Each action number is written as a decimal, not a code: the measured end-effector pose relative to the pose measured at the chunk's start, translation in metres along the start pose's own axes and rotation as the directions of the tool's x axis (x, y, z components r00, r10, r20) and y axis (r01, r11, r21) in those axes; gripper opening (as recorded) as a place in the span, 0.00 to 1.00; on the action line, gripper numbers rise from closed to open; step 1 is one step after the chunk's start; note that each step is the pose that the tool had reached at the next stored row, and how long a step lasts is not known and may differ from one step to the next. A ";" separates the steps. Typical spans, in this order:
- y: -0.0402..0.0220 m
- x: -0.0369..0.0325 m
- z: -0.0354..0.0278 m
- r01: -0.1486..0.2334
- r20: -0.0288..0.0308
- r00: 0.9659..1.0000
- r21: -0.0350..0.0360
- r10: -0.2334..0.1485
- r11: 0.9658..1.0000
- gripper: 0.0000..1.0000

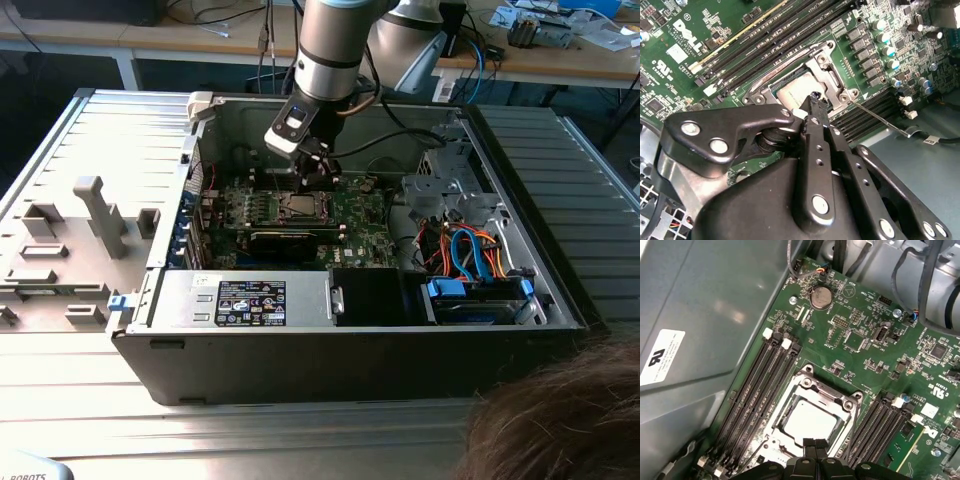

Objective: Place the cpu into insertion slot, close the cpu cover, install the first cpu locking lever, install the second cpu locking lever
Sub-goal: 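Install the first cpu locking lever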

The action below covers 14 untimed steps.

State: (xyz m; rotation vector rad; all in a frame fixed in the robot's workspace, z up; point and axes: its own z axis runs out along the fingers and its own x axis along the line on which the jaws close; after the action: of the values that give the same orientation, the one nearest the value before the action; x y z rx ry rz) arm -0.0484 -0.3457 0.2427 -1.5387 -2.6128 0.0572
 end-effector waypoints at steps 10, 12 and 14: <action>0.0000 0.0000 0.0000 0.061 0.005 0.998 0.005 -0.061 0.998 0.11; 0.0000 0.0000 0.0000 0.070 0.006 0.998 0.005 -0.070 0.998 0.11; 0.0000 0.0000 0.0000 0.080 0.007 0.997 0.006 -0.080 0.997 0.11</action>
State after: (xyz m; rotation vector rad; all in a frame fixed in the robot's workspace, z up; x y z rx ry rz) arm -0.0484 -0.3457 0.2427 -1.4322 -2.6744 0.0640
